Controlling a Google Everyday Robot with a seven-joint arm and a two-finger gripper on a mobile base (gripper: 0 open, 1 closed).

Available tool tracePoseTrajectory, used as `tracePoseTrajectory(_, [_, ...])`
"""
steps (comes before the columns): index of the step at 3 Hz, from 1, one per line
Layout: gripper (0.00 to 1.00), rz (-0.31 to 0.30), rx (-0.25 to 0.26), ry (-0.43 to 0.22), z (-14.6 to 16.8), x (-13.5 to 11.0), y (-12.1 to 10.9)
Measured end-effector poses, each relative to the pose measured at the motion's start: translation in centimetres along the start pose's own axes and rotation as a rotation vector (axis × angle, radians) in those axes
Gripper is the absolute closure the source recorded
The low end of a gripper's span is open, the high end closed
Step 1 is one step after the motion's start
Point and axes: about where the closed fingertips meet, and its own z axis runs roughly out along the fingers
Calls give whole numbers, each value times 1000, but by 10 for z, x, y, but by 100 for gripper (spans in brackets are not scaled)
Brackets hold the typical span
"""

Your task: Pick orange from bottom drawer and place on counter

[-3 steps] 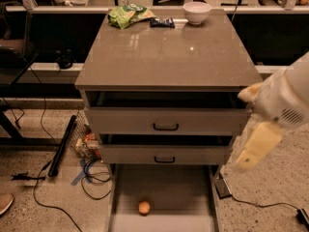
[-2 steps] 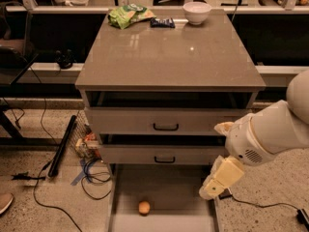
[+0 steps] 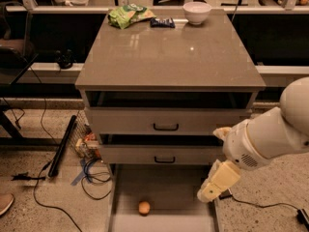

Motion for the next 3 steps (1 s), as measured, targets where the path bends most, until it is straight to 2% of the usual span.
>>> tracePoseTrajectory(1, [0,-7,-27,23,58,31,6])
tracePoseTrajectory(3, [0,21,-94,-6,212,87,16])
